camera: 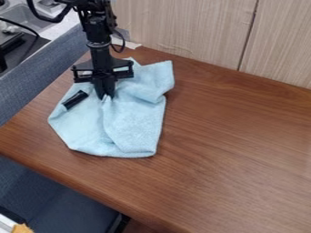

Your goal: Unfold the cloth from left to right

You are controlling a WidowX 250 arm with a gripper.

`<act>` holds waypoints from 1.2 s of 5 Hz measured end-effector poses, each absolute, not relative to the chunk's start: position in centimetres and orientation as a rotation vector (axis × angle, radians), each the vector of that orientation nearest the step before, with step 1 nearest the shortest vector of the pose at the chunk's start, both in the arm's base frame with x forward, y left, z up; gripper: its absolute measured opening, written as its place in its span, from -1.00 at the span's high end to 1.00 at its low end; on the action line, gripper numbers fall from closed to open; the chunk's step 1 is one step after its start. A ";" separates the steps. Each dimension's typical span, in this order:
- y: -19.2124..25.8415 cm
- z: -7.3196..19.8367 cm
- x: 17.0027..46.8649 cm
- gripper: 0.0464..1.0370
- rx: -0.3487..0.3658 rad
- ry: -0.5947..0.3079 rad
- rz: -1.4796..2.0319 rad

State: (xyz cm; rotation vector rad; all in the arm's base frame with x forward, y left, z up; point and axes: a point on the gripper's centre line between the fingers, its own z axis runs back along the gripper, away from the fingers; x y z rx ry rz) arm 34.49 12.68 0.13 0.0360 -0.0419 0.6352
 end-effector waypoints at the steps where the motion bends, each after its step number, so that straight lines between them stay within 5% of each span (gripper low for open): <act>1: 12.7 0.3 34.1 0.93 0.032 -0.037 0.640; 3: 12.0 3.6 33.9 0.93 0.058 -0.090 0.660; 4: 9.3 6.0 35.0 0.93 0.022 -0.148 0.596; 6: 2.7 6.4 37.0 0.93 -0.079 -0.188 0.426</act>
